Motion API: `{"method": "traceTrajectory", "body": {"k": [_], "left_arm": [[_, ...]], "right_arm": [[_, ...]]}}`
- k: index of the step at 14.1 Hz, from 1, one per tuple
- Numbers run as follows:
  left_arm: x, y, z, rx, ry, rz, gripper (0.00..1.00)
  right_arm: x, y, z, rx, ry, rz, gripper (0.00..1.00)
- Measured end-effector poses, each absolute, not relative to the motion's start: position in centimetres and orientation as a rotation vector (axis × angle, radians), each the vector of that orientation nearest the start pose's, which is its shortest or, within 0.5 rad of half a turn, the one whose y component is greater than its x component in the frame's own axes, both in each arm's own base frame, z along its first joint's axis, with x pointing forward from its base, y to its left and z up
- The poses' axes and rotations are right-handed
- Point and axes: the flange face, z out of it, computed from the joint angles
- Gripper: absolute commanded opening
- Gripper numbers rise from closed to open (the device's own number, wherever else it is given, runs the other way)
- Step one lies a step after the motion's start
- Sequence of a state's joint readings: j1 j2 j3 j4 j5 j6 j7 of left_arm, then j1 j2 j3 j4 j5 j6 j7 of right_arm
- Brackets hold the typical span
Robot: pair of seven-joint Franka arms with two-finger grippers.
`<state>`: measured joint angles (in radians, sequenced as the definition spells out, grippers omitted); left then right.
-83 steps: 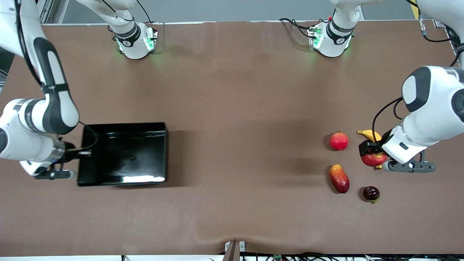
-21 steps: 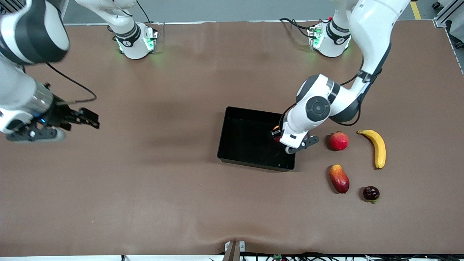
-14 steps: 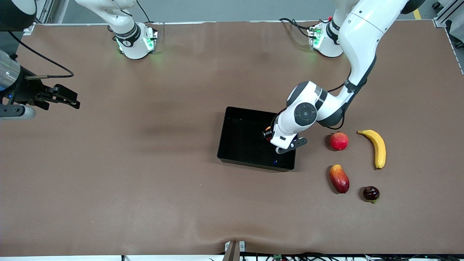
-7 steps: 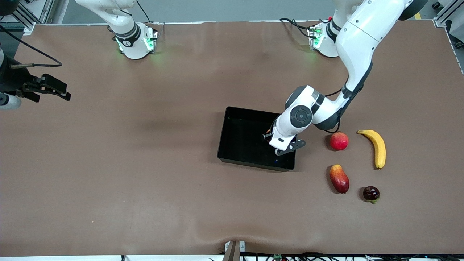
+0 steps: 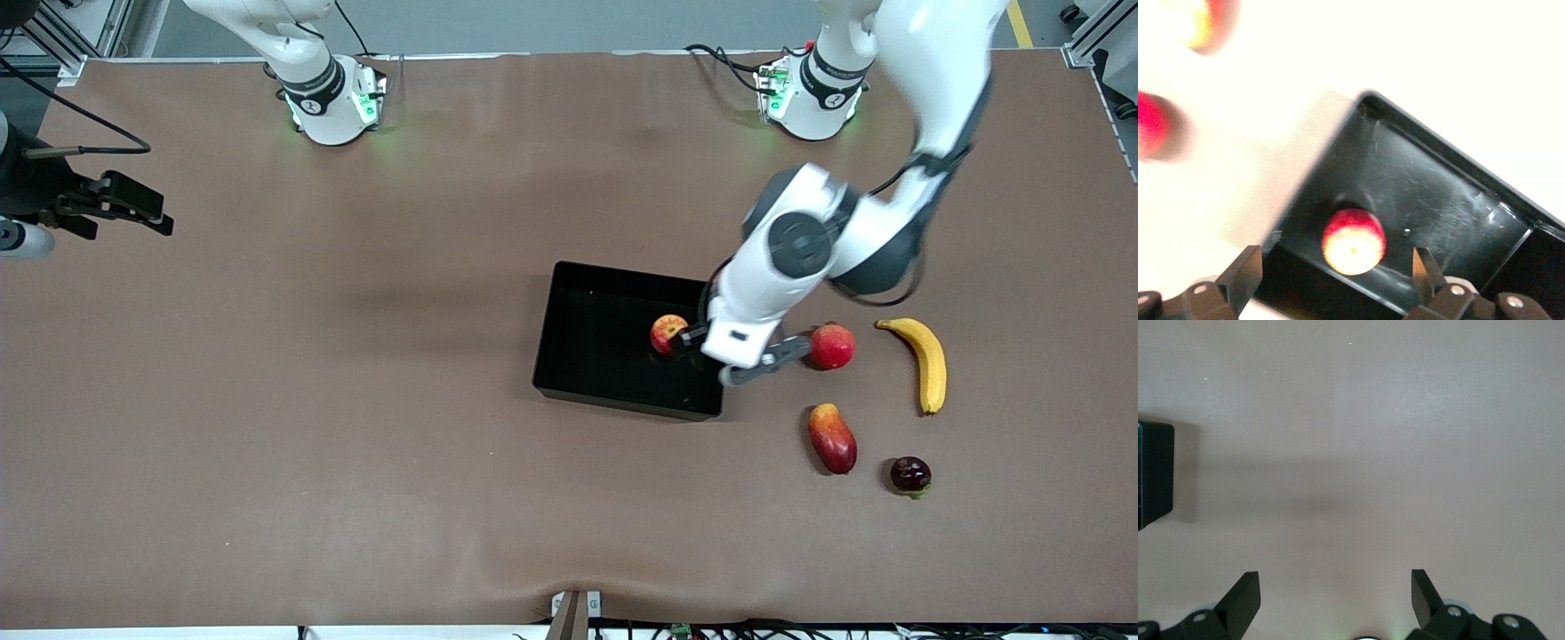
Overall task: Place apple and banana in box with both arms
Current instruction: 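Move the left gripper over the yellow banana, then lower and close the left gripper on the banana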
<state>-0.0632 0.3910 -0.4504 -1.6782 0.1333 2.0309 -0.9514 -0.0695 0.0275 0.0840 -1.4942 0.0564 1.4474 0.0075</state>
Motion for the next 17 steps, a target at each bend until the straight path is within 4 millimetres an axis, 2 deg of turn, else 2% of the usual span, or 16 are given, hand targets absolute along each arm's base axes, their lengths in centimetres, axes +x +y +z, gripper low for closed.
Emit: {"method": "traceTrajectory", "body": {"k": [1,2,3,4,6,8,12,16,17], "left_arm": [[59.4,-26.8,41.3,-3.100,-0.613,0.046,1.00],[60.0,-24.1,42.2,-3.093,-0.567,0.055,1.00],[60.9,-20.7,42.2,-3.088,-0.531,0.077,1.00],[61.9,-16.8,41.3,-3.082,-0.508,0.104,1.00],[62.9,-8.5,37.9,-3.073,-0.440,0.167,1.00],[62.8,-2.6,33.9,-3.097,-0.365,0.191,1.00],[60.9,3.8,27.2,-3.156,-0.205,0.174,1.00],[59.5,10.4,23.7,-3.129,-0.143,0.182,1.00],[59.3,11.8,22.7,-3.118,-0.139,0.172,0.95]], "right_arm": [[55.1,1.1,63.5,-3.083,-0.010,0.109,1.00],[55.1,0.6,63.5,-3.084,0.004,0.103,1.00],[55.2,-0.1,63.5,-3.084,0.021,0.101,1.00],[55.2,-0.7,63.5,-3.084,0.036,0.101,1.00],[55.1,-1.6,63.4,-3.084,0.058,0.110,1.00],[55.0,-1.9,63.1,-3.083,0.068,0.131,1.00],[54.9,-2.8,62.9,-3.083,0.093,0.139,1.00],[54.8,-3.8,62.9,-3.082,0.123,0.145,1.00],[54.8,-4.0,62.8,-3.081,0.128,0.145,1.00]]}}
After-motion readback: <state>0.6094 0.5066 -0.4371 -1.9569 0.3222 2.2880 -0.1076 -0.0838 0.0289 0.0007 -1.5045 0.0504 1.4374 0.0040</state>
